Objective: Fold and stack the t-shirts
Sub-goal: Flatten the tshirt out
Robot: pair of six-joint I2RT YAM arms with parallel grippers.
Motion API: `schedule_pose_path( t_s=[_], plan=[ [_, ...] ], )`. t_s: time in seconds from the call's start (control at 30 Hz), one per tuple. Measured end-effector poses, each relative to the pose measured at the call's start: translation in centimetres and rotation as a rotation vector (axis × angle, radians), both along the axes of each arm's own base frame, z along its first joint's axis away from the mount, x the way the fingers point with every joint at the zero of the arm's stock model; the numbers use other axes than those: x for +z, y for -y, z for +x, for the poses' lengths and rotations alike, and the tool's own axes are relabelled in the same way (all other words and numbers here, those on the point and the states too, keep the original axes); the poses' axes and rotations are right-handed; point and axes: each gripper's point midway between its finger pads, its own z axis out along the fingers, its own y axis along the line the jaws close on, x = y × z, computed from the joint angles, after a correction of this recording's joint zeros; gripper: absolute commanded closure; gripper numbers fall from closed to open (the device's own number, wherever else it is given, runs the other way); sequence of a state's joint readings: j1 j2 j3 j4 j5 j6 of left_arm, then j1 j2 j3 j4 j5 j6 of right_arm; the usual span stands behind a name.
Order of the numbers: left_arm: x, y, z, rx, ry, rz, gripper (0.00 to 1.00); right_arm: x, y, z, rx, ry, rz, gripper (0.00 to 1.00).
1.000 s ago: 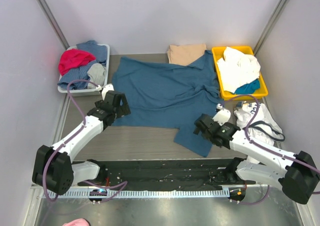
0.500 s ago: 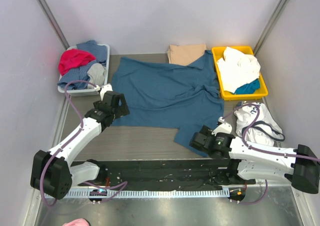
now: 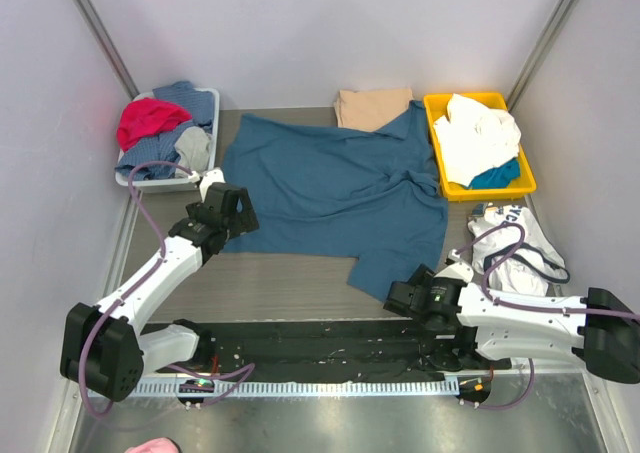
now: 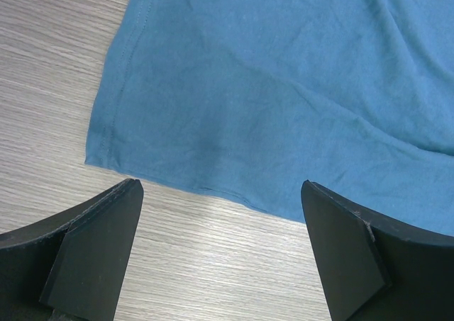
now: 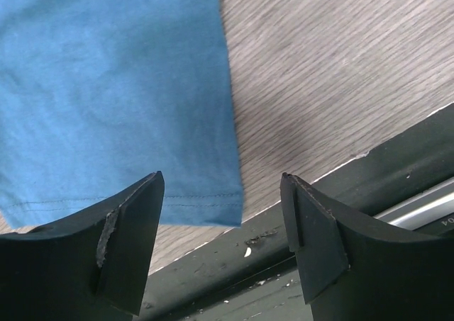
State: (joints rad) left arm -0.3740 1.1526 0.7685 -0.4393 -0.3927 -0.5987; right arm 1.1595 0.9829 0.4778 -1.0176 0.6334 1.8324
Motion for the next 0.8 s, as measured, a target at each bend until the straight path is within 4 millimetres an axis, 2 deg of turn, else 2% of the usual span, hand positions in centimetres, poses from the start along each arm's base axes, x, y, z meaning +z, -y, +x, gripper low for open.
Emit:
schedule_pose_path(
  t_s=[0.33, 0.8],
  plan=[
    [0.0, 0.0, 0.0, 0.0, -0.001, 0.001, 0.0, -0.6, -0.5, -0.3, 0.015, -0.012, 0.003, 0.31],
    [-0.1, -0.1, -0.1, 0.004, -0.006, 0.006, 0.0, -1.0, -1.3, -0.3, 0.028, -0.014, 0.029, 0.42]
  ],
)
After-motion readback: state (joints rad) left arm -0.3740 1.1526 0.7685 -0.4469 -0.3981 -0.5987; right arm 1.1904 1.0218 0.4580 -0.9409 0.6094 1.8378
